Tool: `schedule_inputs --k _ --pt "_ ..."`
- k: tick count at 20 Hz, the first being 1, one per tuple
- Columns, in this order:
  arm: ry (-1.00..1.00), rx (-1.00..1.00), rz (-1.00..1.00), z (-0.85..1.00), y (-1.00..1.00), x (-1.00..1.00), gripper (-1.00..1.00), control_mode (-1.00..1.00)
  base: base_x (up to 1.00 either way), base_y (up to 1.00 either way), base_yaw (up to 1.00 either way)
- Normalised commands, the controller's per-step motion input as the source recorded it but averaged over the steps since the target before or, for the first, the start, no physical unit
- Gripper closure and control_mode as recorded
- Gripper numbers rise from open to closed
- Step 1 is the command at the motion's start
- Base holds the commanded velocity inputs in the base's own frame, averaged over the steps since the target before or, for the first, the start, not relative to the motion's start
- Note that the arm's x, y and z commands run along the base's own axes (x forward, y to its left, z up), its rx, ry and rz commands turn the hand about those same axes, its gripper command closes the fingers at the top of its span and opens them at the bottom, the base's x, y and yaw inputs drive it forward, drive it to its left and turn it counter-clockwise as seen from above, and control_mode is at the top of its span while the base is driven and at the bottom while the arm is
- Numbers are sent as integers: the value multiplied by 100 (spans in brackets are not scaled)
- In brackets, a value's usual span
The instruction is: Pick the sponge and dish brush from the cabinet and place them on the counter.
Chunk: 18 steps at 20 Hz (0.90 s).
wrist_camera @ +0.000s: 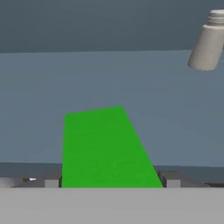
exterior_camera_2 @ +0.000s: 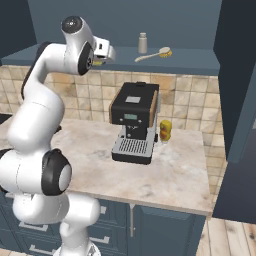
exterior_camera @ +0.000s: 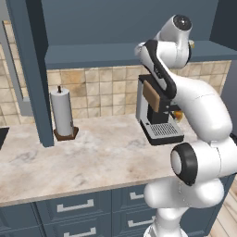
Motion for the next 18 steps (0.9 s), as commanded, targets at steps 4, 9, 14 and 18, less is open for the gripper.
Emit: schedule_inputs --k 4,9,14,18 --pt "-4 0 0 0 -6 -63 100 -100 0 0 0" --pt "-4 0 0 0 -3 -65 100 -100 0 0 0" --pt "-2 0 0 0 0 -66 100 -100 0 0 0" --pt "0 0 0 3 0 -65 100 -100 0 0 0"
